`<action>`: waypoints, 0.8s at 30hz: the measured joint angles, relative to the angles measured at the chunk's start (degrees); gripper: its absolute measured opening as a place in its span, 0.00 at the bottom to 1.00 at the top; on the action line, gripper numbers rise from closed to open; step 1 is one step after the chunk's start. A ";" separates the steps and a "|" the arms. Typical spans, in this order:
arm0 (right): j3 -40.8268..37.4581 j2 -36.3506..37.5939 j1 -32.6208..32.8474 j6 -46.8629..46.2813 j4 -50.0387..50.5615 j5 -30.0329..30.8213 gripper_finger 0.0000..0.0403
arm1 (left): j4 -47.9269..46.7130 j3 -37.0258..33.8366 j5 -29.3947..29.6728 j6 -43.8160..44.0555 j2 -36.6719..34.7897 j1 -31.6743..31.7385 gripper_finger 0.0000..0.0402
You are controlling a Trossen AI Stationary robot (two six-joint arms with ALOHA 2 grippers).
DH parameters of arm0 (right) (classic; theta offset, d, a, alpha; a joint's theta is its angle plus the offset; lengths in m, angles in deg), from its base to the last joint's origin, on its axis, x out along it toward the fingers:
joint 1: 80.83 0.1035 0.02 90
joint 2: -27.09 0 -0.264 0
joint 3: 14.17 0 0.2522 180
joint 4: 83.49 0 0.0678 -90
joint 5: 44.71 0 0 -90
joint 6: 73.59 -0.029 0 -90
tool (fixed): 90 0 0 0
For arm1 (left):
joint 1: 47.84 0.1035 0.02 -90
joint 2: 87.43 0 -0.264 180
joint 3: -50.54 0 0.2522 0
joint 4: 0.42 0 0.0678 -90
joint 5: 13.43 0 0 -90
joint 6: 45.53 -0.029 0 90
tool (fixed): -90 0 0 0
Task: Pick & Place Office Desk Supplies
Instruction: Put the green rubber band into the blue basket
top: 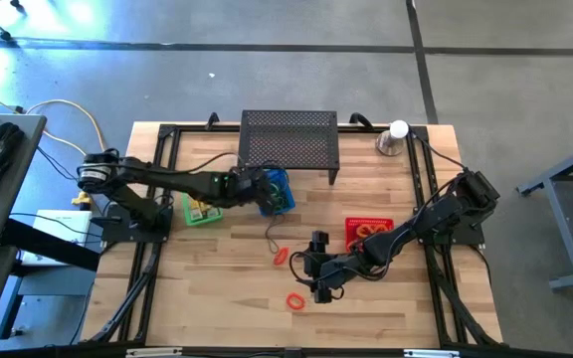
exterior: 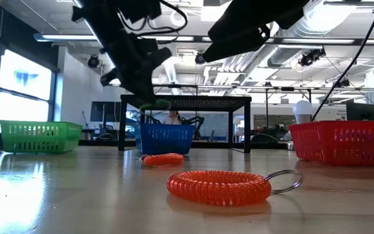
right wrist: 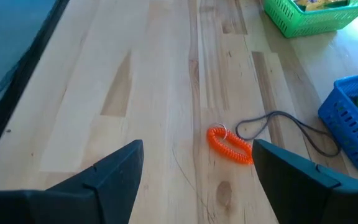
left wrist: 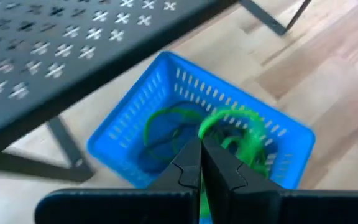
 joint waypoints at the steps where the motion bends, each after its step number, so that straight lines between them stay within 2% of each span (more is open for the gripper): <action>1: 0.00 0.00 0.00 0.00 0.24 0.02 0.72 | 0.65 0.05 -0.96 0.00 0.20 0.56 0.00; 6: 0.00 0.00 0.00 0.00 0.40 0.02 0.72 | 2.23 0.05 -5.37 0.10 1.16 1.40 0.00; 13: 0.00 0.00 -0.09 0.01 0.23 0.02 0.72 | 2.04 0.05 -4.70 -4.84 2.20 1.48 0.00; 18: 0.00 0.00 -0.09 0.00 0.23 0.02 0.72 | 1.85 0.05 -4.68 -4.15 2.72 2.50 0.00; 20: 0.00 0.00 -0.09 0.00 0.23 0.04 0.72 | 1.00 0.01 -6.44 -4.42 2.78 2.58 0.00; 24: 0.00 0.00 -0.09 0.00 0.23 0.04 0.72 | 1.85 0.03 -5.71 -8.75 2.91 2.45 0.00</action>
